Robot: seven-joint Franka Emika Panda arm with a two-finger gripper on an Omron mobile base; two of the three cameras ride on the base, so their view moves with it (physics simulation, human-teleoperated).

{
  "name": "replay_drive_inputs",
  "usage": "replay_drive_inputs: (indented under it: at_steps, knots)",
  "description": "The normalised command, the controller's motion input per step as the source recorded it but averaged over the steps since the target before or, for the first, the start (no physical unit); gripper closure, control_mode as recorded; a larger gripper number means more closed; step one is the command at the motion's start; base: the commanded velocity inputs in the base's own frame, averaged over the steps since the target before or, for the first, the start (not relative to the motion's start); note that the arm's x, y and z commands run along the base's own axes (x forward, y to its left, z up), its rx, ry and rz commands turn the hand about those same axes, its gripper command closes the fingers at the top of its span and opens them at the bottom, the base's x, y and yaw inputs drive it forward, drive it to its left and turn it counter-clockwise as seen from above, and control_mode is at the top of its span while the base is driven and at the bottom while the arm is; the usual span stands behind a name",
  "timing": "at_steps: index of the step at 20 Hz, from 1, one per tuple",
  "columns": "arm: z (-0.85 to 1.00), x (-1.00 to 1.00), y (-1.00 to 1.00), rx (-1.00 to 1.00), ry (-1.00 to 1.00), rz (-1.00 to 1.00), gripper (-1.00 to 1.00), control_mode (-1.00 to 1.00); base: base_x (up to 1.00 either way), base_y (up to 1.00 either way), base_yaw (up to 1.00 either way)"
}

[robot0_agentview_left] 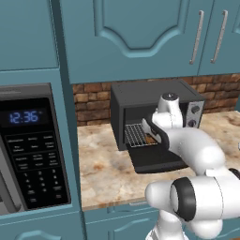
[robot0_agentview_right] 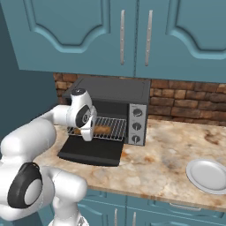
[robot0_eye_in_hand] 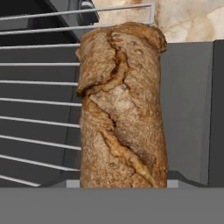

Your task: Pull the toaster oven rack outwards. Pick up the baguette from the plate and place it on the toaster oven rack. Close the toaster oven door fully and set the temperature to the lowest setting.

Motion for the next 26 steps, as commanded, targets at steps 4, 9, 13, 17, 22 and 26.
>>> replay_drive_inputs:
  at_steps: [4,9,13,17,22,26]
  knots:
    - [-0.02,0.2,0.0,0.0,0.07,0.0,1.0,-1.0,0.0,0.0,0.0]
    - [-0.01,0.21,0.0,0.0,0.04,0.0,1.0,-1.0,0.0,0.0,0.0]
    - [-0.04,0.24,0.0,0.0,0.02,0.0,1.0,-1.0,0.0,0.0,0.0]
    - [-0.06,0.2,0.0,0.0,0.0,0.0,1.0,-1.0,0.0,0.0,0.0]
    - [-0.16,0.2,0.0,0.0,0.0,0.0,1.0,-1.0,0.0,0.0,0.0]
    - [-0.14,0.21,0.0,0.0,0.0,0.0,1.0,-1.0,0.0,0.0,0.0]
